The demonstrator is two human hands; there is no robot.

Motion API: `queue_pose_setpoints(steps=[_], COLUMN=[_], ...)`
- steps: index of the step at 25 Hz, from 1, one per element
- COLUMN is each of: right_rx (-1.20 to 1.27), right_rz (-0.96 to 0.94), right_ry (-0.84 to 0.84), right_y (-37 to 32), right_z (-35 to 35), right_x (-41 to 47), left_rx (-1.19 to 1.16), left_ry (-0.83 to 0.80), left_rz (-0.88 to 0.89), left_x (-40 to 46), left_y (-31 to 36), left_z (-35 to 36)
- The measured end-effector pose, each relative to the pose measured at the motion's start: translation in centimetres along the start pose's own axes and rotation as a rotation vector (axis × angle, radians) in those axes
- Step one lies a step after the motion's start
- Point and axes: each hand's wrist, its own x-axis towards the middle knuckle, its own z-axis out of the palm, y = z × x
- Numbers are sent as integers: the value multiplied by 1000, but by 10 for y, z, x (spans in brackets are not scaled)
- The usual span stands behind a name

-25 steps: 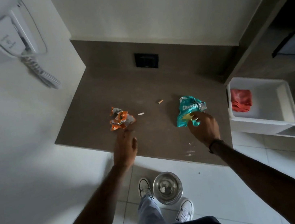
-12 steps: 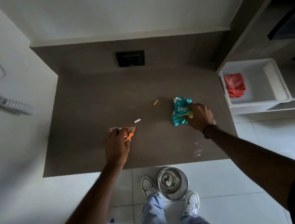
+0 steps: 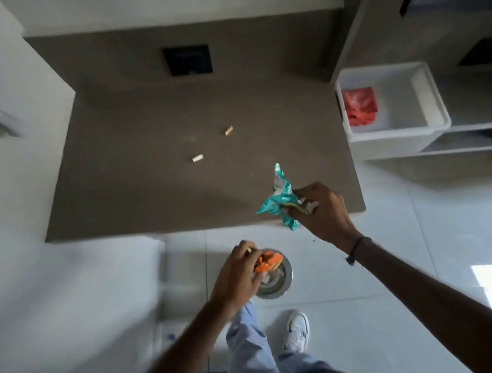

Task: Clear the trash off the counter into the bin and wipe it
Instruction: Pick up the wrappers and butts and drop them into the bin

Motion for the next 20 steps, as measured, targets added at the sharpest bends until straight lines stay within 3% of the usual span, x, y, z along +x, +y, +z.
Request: queue_pose_setpoints(steps=[4,11,17,20], right_rx=[61,-95,-50,-24], right_rz=[-11,116,242,393], right_ry=[-57,-197,-320,-427], right_y=[30,104,109,98], right_z=[2,19,53,81], right_x=[-50,-115,-126,-117], left_rx=[-38,-11,61,63], left_ry=[-106,-178,-123,-53], left_rz=[-219,-394,-412,-414], left_x=[15,41,2,-25], left_y=[-3,-15,-25,-30], left_z=[55,125,93,71])
